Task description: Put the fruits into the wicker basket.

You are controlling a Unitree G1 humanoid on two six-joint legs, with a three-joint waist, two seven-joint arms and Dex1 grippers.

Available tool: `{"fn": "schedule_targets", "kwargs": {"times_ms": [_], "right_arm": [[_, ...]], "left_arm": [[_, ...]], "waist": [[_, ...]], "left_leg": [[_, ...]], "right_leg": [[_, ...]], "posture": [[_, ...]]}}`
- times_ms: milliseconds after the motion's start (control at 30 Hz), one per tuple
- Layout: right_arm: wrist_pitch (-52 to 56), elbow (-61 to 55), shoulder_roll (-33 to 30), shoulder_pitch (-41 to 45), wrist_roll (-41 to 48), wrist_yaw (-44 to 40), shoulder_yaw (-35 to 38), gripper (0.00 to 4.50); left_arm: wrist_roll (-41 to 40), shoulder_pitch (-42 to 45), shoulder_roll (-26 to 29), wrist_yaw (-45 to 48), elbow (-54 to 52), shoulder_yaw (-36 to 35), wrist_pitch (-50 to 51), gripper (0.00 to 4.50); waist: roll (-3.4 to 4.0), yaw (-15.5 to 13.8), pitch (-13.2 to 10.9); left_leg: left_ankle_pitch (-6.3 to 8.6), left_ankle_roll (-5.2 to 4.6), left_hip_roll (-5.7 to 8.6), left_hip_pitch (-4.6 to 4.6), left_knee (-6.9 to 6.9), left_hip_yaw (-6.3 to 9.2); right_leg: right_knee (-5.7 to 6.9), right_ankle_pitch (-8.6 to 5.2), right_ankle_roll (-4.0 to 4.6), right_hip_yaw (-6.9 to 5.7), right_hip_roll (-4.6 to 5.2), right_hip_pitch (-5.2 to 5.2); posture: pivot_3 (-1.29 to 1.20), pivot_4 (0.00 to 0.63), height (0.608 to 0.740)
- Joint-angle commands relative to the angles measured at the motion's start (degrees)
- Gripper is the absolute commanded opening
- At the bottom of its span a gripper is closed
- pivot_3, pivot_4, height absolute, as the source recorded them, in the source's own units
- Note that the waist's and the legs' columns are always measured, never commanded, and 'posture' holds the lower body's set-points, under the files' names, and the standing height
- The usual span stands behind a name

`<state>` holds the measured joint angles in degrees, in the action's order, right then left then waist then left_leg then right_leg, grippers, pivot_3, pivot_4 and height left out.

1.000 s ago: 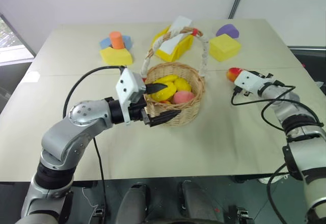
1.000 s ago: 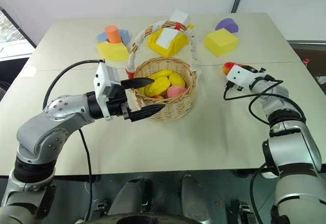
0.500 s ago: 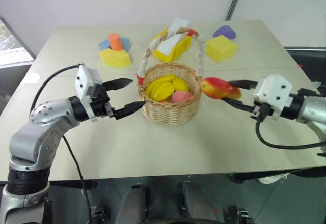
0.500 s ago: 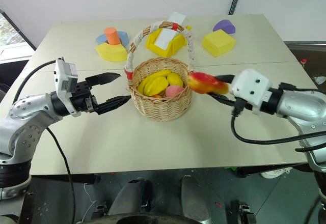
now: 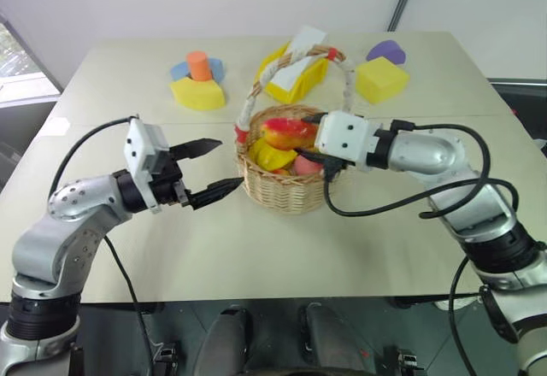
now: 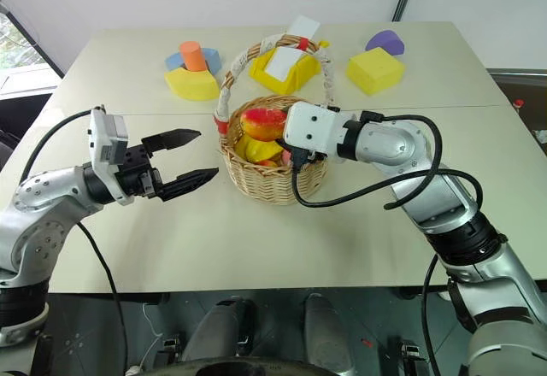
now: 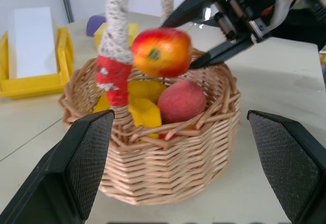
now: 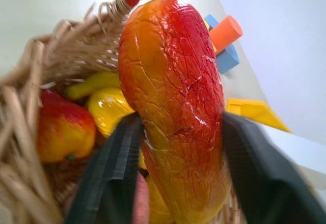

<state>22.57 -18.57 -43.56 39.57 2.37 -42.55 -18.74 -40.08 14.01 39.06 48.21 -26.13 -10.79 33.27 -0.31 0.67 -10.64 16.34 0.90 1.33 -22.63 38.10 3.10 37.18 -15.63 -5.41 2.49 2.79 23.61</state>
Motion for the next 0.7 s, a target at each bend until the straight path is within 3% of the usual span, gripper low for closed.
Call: {"fn": "schedule_targets", "kwargs": {"times_ms": [33, 233, 333, 567, 700], "right_arm": [[-1.01, -2.52, 0.73, 0.4, 0.4, -0.37, 4.02, 4.33], [11.46, -12.49, -0.38, -8.99, 19.37, -4.65, 21.54, 4.33], [18.49, -11.98, 2.15, -13.46, 24.9, -0.25, 28.93, 4.33], [15.56, 1.97, 17.22, -10.48, 22.96, 14.13, 30.3, 4.33], [13.26, 8.17, 20.84, -7.14, 21.73, 16.12, 29.07, 4.33]], "left_arm": [[-1.02, 0.31, -0.48, -1.1, -2.19, -0.86, -0.76, 4.5], [-1.4, 1.08, -1.54, -1.47, -2.24, 0.13, -0.75, 4.5], [-1.84, 1.53, -2.04, -1.29, -1.86, 0.53, -0.62, 4.5], [-1.13, 4.29, -3.7, -1.26, -0.46, 2.41, -0.69, 4.5], [-1.65, 4.35, -3.37, -1.19, -0.74, 2.04, -0.46, 4.5]], "waist": [[0.0, 0.03, 0.0], [-0.01, -0.18, 0.01], [-0.03, -0.13, 0.02], [0.0, 0.58, 0.02], [0.01, 0.42, 0.01]], "left_leg": [[0.0, 0.0, -0.01, 0.01, 0.0, 0.0], [0.01, -0.02, -0.02, 0.04, -0.01, 0.07], [0.03, -0.05, -0.01, 0.1, -0.01, 0.1], [-0.02, 0.03, -0.11, 0.32, -0.02, -0.03], [-0.03, 0.03, -0.09, 0.25, -0.02, -0.04]], "right_leg": [[0.01, 0.0, 0.0, 0.0, -0.01, 0.0], [0.01, 0.0, 0.0, -0.03, -0.02, -0.1], [-0.04, 0.0, 0.0, -0.05, 0.01, -0.2], [0.2, 0.01, 0.02, 0.05, -0.18, -0.19], [0.25, 0.01, 0.02, 0.04, -0.21, -0.09]], "posture": [[0.0, 0.15, 0.74], [0.0, 0.15, 0.74], [0.0, 0.15, 0.74], [0.0, 0.15, 0.74], [0.0, 0.15, 0.74]]}}
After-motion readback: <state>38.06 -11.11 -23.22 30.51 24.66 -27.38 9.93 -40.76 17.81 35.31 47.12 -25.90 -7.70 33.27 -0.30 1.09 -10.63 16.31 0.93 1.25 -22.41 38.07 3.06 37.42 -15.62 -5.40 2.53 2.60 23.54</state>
